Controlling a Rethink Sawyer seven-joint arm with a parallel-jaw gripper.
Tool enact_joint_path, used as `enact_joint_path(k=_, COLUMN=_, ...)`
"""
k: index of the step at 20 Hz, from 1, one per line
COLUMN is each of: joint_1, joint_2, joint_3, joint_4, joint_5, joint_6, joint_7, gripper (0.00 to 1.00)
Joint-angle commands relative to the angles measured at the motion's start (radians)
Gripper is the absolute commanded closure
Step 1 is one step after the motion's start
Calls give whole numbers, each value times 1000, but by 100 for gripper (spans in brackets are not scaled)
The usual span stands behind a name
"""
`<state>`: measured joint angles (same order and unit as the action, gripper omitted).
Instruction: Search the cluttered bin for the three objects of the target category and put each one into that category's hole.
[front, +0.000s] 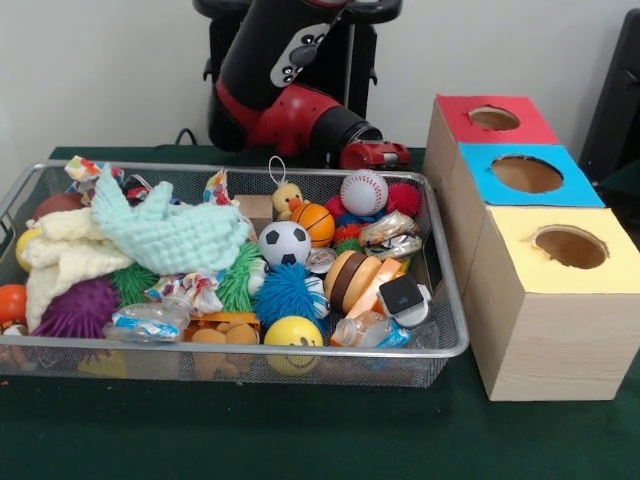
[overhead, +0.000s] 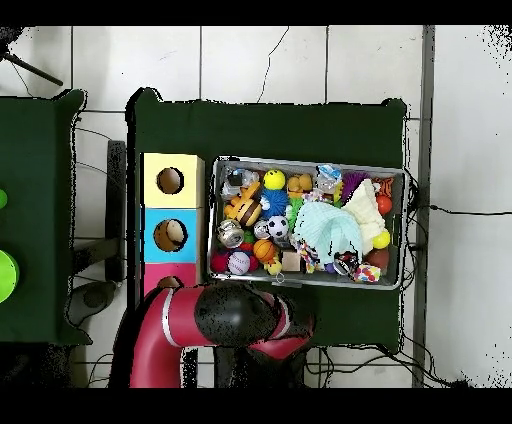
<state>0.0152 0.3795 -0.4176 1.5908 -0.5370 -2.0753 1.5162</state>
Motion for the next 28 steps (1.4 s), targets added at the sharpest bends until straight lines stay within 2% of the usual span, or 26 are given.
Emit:
enact_joint_path(k=1, joint_1=-177, joint_2=-74, joint_3=176, joint_4=107, joint_5=8, joint_6=227, joint_7=415, gripper=100)
enact_joint_path(k=5, joint_1=-190, joint_2=-91, joint_3=190, joint_4=148, joint_5=-1, joint_6=263, joint_7=389, gripper=100)
enact_joint_path(k=9, joint_1=-189, joint_2=-169, joint_3=181, joint_4=230, joint_5=-20, joint_6=343, joint_7=365, gripper=100)
enact_joint_path(k=11, joint_1=-170, joint_2=-234, joint_3=149, joint_4=300, joint_5=-18, joint_6=492, joint_7=375, gripper=100)
enact_joint_path(k=14, joint_1=-140, joint_2=-382, joint_3=108, joint_4=416, joint_5=-46, joint_6=772, joint_7=416, gripper=100)
enact_joint_path(k=17, joint_1=-149, joint_2=-533, joint_3=110, joint_4=499, joint_5=-96, joint_6=1019, joint_7=431, gripper=100)
enact_joint_path(k=19, joint_1=-175, joint_2=-622, joint_3=130, joint_4=542, joint_5=-131, joint_6=1146, joint_7=426, gripper=100)
enact_joint_path(k=23, joint_1=-234, joint_2=-753, joint_3=193, joint_4=600, joint_5=-176, joint_6=1356, joint_7=404, gripper=100)
enact_joint_path(k=26, joint_1=-283, joint_2=-897, joint_3=255, joint_4=678, joint_5=-183, joint_6=1549, joint_7=375, gripper=100)
enact_joint_path(k=28, joint_1=-316, joint_2=-997, joint_3=297, joint_4=734, joint_5=-159, joint_6=1680, joint_7=343, gripper=100)
